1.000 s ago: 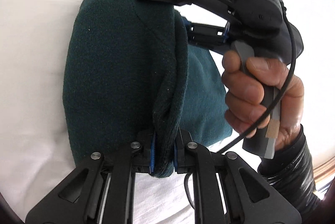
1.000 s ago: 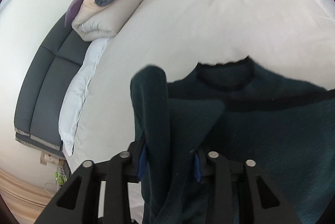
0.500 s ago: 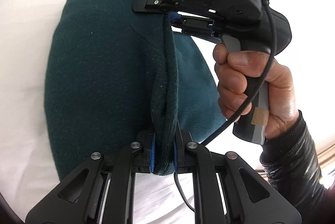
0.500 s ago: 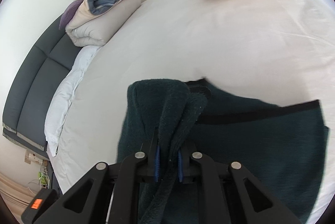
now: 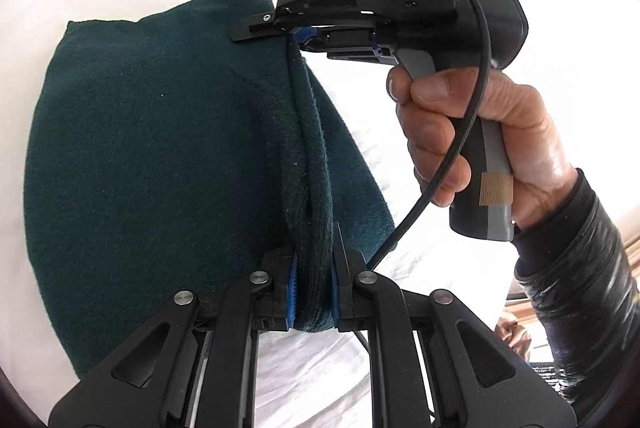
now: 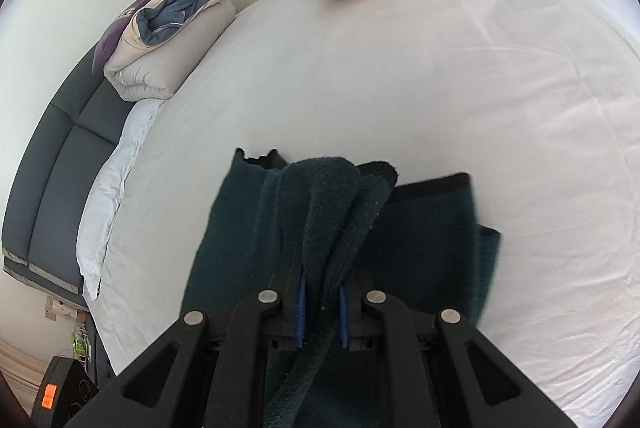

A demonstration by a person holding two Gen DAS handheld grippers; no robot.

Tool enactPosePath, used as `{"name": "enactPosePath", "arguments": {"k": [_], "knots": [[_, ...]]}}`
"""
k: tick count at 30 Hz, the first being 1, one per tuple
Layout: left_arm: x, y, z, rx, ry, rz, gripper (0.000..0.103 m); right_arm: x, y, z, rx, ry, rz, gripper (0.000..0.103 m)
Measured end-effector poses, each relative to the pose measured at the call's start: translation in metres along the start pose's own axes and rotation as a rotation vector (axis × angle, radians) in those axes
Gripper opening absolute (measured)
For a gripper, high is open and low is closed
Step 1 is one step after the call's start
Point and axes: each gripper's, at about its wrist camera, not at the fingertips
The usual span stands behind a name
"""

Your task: Fold small clothes

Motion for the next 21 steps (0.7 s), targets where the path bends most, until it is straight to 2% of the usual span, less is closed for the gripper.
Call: {"name": "enactPosePath", "arguments": {"k": [11,17,21], "knots": [[-0.021,-0.012,0.003,0.016,-0.032,-0.019,0.011,-0.024,-0.010,-0.001,0.047,0.017,-0.030,0.013],[-0.019,-0.026,0.019,0.012,-0.026,-0.005,0.011,-0.037,-0.015,-0.001,0.073,0.050,-0.042,0.013],[-0.012,-0.022,0.018,0.013,-0.027,0.018,0.011,-0.049,-0.014,-0.009,0.099,0.050,-0.059,0.013]]}}
Point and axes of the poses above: each gripper's, at about its wrist camera, not at the fingertips, and z roughly against the way its jaws point, x to its left, y to its underside, and after that the axes turned 5 degrees about -z, right-handed
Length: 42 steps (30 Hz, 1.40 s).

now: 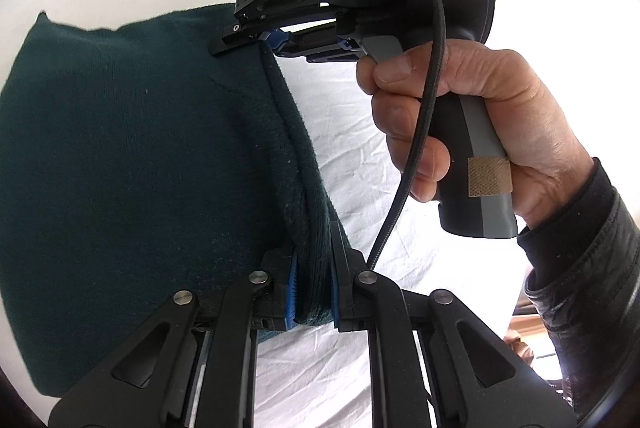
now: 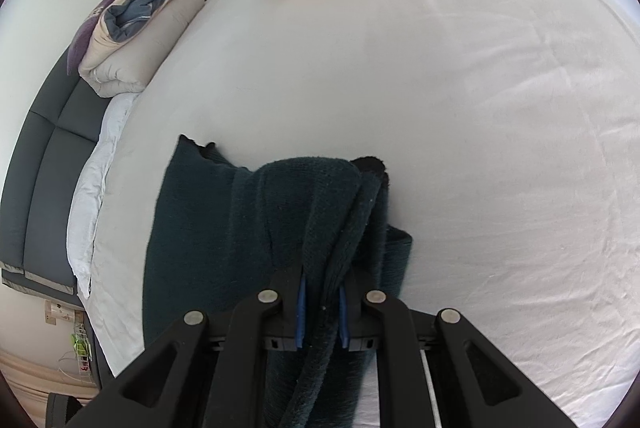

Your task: Fold small clothes

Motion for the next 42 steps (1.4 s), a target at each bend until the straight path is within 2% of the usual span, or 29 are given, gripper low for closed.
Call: {"name": "enactPosePath", "arguments": {"k": [2,3,6,7,8,9,10,13,15,19,21,24,26,30,31,35,39,42], "knots": [[0.007,0.006,0.001,-0.009,0.001,0.014,0.014,-0.004,0.001,-0.002,-0.004,-0.001,-0.009,0.013],[0.011,0.009,0.007,-0.015,0.019,0.023,0.014,-0.006,0.002,-0.001,-0.009,-0.012,-0.022,0.014],[0.022,0.018,0.033,-0.039,0.070,0.026,0.024,-0.012,0.003,0.001,-0.014,-0.037,-0.050,0.016],[0.025,0.023,0.043,-0.047,0.070,0.016,0.034,-0.014,0.005,0.003,-0.007,-0.056,-0.069,0.020],[0.031,0.032,0.059,-0.061,0.061,-0.004,0.058,-0.015,0.006,0.005,-0.006,-0.065,-0.080,0.022],[0.037,0.039,0.072,-0.080,0.059,-0.007,0.067,-0.016,0.008,0.008,-0.009,-0.073,-0.083,0.023],[0.048,0.046,0.087,-0.101,0.063,0.010,0.070,-0.015,0.011,0.013,-0.017,-0.085,-0.081,0.026],[0.076,0.056,0.121,-0.131,0.085,0.029,0.070,-0.016,0.029,0.025,-0.012,-0.130,-0.083,0.035],[0.092,0.056,0.137,-0.158,0.050,0.013,0.070,-0.016,0.050,0.035,-0.002,-0.157,-0.080,0.035],[0.134,0.047,0.158,-0.176,-0.023,0.046,0.070,-0.019,0.091,0.049,0.003,-0.200,-0.086,0.036],[0.150,0.045,0.163,-0.169,-0.058,0.051,0.070,-0.018,0.112,0.049,0.020,-0.194,-0.089,0.036],[0.164,0.047,0.160,-0.128,-0.071,0.057,0.070,-0.017,0.133,0.045,0.037,-0.175,-0.106,0.036],[0.171,0.050,0.156,-0.115,-0.081,0.053,0.070,-0.013,0.142,0.046,0.033,-0.168,-0.110,0.025],[0.168,0.061,0.147,-0.080,-0.115,0.019,0.070,-0.001,0.156,0.046,0.038,-0.158,-0.102,0.016],[0.170,0.063,0.145,-0.065,-0.127,0.012,0.065,0.001,0.157,0.046,0.036,-0.152,-0.106,0.014],[0.186,0.073,0.135,-0.008,-0.157,0.018,0.051,-0.004,0.167,0.044,0.030,-0.137,-0.120,0.012],[0.186,0.083,0.137,0.013,-0.170,-0.019,0.050,-0.038,0.166,0.033,0.031,-0.204,-0.208,0.010],[0.194,0.077,0.135,0.012,-0.173,-0.027,0.050,-0.039,0.163,0.032,0.017,-0.218,-0.189,0.010]]}}
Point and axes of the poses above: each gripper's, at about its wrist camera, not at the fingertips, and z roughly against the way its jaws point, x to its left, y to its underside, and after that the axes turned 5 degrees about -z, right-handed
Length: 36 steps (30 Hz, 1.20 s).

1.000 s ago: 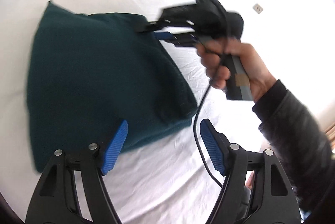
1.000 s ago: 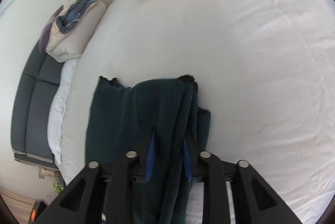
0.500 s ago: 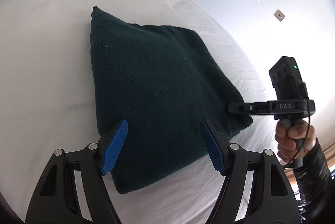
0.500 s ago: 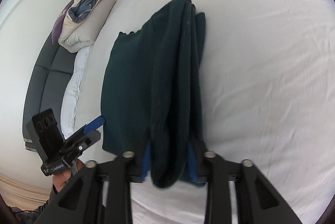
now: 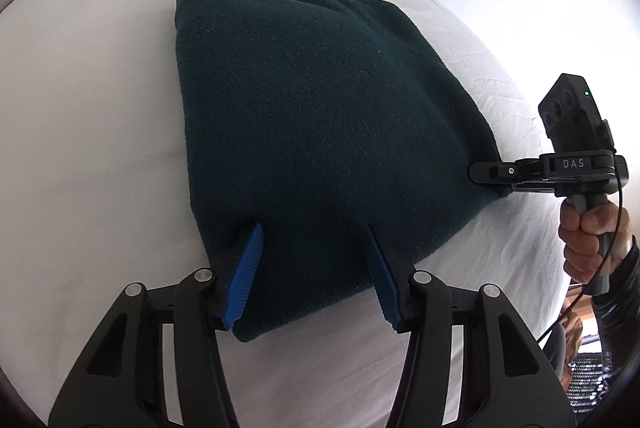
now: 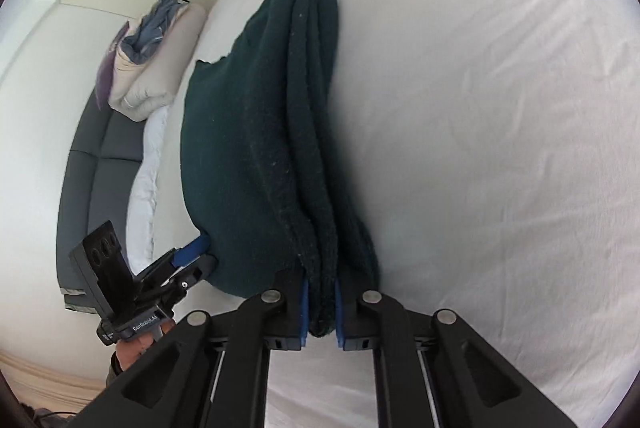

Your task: Fold small clothes

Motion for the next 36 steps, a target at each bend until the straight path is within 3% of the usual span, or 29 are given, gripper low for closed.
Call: {"name": "enactPosePath", "arguments": {"k": [5,7,9,15,18,22,24,28,31,32,34,36], "knots": [[0.009,0.001,0.016,-0.018,0.026,0.022,0.051,0.000,0.004,0.006,-0.012,-0.034,-0.037,0.010],[0.010,0.003,0.025,-0.035,0.030,0.022,0.051,0.016,0.009,0.011,-0.033,-0.023,0.048,0.011],[0.009,0.005,0.022,-0.027,0.024,0.016,0.051,0.001,0.003,0.000,-0.013,-0.003,0.007,0.010],[0.013,0.011,0.017,-0.012,0.026,0.009,0.051,-0.012,-0.001,-0.003,-0.023,-0.082,-0.016,0.009],[0.019,0.003,0.038,-0.081,0.037,0.038,0.051,-0.007,-0.003,0.006,-0.020,-0.070,-0.024,0.013],[0.024,-0.017,0.056,-0.172,0.028,0.037,0.051,0.025,-0.012,0.038,-0.141,0.039,0.045,0.021],[0.030,-0.035,0.055,-0.178,0.022,0.030,0.051,0.045,-0.022,0.046,-0.183,-0.009,0.076,0.021],[0.041,-0.077,0.043,-0.190,0.027,0.022,0.051,0.078,-0.043,0.009,-0.115,-0.113,0.114,0.021],[0.055,-0.111,0.017,-0.150,0.061,0.020,0.051,0.072,-0.061,-0.035,-0.058,-0.063,0.079,0.021],[0.053,-0.118,0.002,-0.121,0.063,0.032,0.051,0.066,-0.065,-0.043,-0.053,-0.037,0.064,0.018],[0.057,-0.122,-0.026,-0.082,0.049,0.054,0.051,0.043,-0.067,-0.051,-0.055,-0.045,0.016,0.000],[0.060,-0.112,-0.036,-0.096,0.042,0.017,0.050,0.026,-0.065,-0.047,-0.069,-0.127,-0.021,0.000]]}}
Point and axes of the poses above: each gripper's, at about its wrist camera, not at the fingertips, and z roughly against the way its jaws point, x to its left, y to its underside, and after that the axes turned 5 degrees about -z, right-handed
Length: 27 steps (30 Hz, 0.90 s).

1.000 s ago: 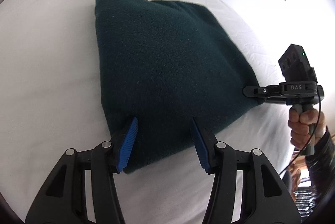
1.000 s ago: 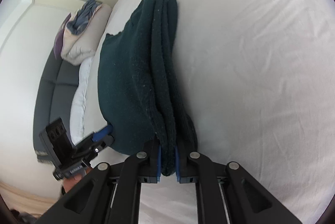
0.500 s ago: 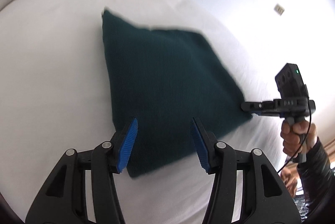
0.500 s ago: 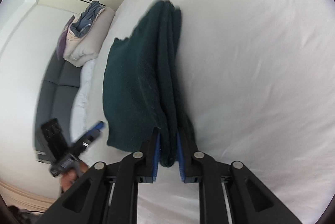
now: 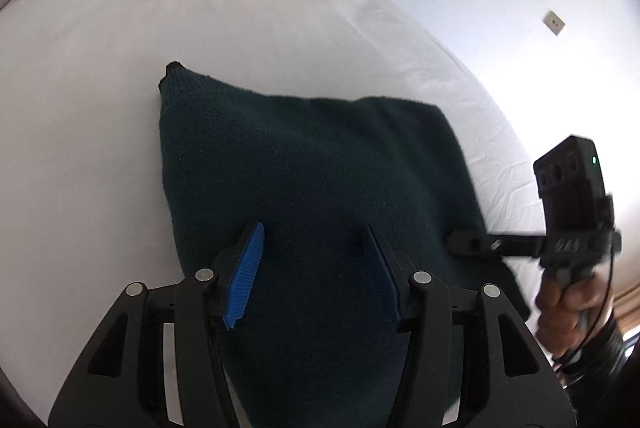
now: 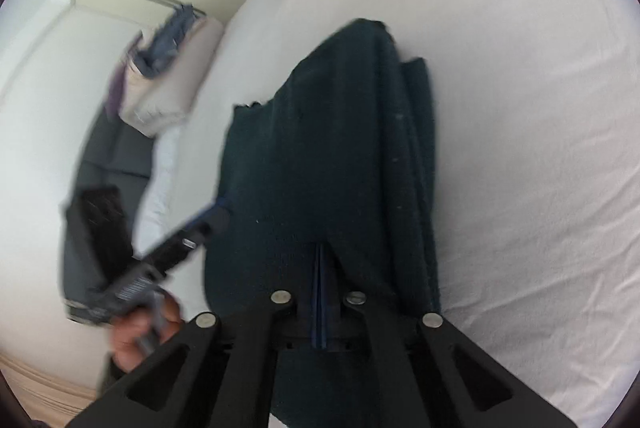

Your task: Fold small clothes

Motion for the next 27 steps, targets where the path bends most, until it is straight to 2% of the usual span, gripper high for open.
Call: {"name": "enactPosePath", "arguments": {"k": [2,5,8,10,11,14,16,18,19,21,22,23,25,27], "knots": [[0.004,0.003,-0.002,-0.023,0.010,-0.011,0.050,-0.008,0.003,0.006,-0.018,-0.022,0.009,0.000],[0.013,0.000,-0.005,-0.014,0.046,0.029,0.050,-0.015,0.015,0.019,-0.050,-0.025,0.003,0.000],[0.023,-0.008,-0.009,0.002,0.062,0.033,0.040,-0.021,0.028,0.041,-0.094,-0.020,-0.022,0.000],[0.030,-0.014,-0.001,-0.003,0.055,0.061,0.037,-0.014,0.039,0.059,-0.129,0.030,-0.010,0.001],[0.026,-0.022,-0.001,-0.014,0.040,0.061,0.037,-0.013,0.047,0.068,-0.139,0.036,-0.005,0.014],[0.012,-0.037,0.004,-0.033,0.009,0.005,0.037,0.003,0.067,0.084,-0.142,-0.003,0.038,0.029],[0.007,-0.043,-0.007,-0.003,0.004,0.001,0.037,0.016,0.075,0.084,-0.118,-0.020,0.080,0.041],[0.010,-0.040,-0.027,0.045,0.017,0.041,0.038,0.022,0.079,0.078,-0.090,-0.033,0.111,0.042],[0.014,-0.036,-0.032,0.039,0.025,0.068,0.038,0.021,0.082,0.071,-0.069,-0.023,0.115,0.042],[0.020,-0.031,-0.033,0.007,0.049,0.102,0.038,0.008,0.085,0.058,-0.033,0.049,0.100,0.041],[0.020,-0.031,-0.034,0.003,0.054,0.109,0.038,-0.004,0.085,0.054,-0.033,0.082,0.087,0.025],[0.018,-0.031,-0.034,0.006,0.047,0.097,0.038,-0.011,0.086,0.055,-0.042,0.095,0.077,0.000],[0.011,-0.033,-0.034,0.014,0.022,0.062,0.038,-0.029,0.086,0.064,-0.075,0.048,0.004,0.000],[0.010,-0.034,-0.032,0.009,0.013,0.055,0.038,-0.030,0.092,0.081,-0.130,0.077,0.012,0.000]]}}
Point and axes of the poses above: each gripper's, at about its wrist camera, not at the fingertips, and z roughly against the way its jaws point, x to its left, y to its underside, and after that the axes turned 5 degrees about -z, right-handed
